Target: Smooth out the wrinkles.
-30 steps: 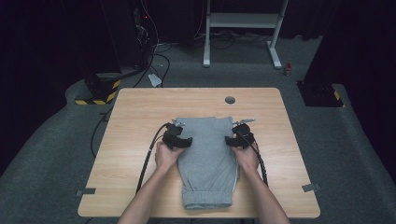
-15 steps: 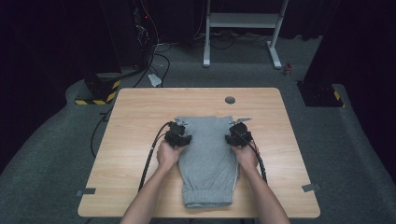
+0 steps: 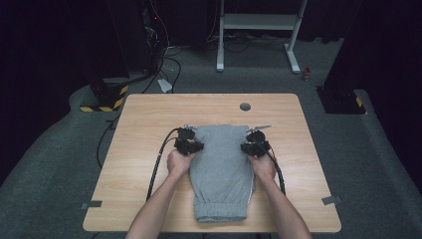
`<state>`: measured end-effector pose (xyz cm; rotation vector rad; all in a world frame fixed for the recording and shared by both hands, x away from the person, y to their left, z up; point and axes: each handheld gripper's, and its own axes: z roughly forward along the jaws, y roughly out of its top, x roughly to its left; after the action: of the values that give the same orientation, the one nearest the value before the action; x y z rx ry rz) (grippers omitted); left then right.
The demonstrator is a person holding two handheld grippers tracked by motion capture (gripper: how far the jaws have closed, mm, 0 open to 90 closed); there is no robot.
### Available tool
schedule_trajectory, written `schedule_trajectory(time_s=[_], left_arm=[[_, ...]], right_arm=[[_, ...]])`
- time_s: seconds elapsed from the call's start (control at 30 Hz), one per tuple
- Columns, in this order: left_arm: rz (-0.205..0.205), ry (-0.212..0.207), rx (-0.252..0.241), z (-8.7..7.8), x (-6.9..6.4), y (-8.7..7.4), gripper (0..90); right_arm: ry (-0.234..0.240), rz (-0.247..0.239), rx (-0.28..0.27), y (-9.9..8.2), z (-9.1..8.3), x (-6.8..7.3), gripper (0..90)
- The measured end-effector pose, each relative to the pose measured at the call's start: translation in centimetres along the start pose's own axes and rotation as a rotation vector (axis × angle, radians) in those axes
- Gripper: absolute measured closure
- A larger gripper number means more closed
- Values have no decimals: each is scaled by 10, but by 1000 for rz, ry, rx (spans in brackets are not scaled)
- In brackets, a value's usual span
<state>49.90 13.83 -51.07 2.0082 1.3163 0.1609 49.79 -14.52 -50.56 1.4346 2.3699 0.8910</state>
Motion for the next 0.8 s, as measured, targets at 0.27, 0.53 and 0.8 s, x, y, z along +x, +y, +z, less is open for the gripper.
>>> schedule_trajectory(time_s=[0.27, 0.53, 0.8], left_arm=[[-38, -77, -51, -18, 5, 3, 805], [-28, -135, -100, -39, 4, 6, 803], [-36, -191, -144, -54, 8, 9, 804]], right_arm=[[54, 3, -36, 1, -15, 1, 841], [132, 19, -114, 4, -38, 1, 845], [158, 40, -146, 5, -52, -2, 846]])
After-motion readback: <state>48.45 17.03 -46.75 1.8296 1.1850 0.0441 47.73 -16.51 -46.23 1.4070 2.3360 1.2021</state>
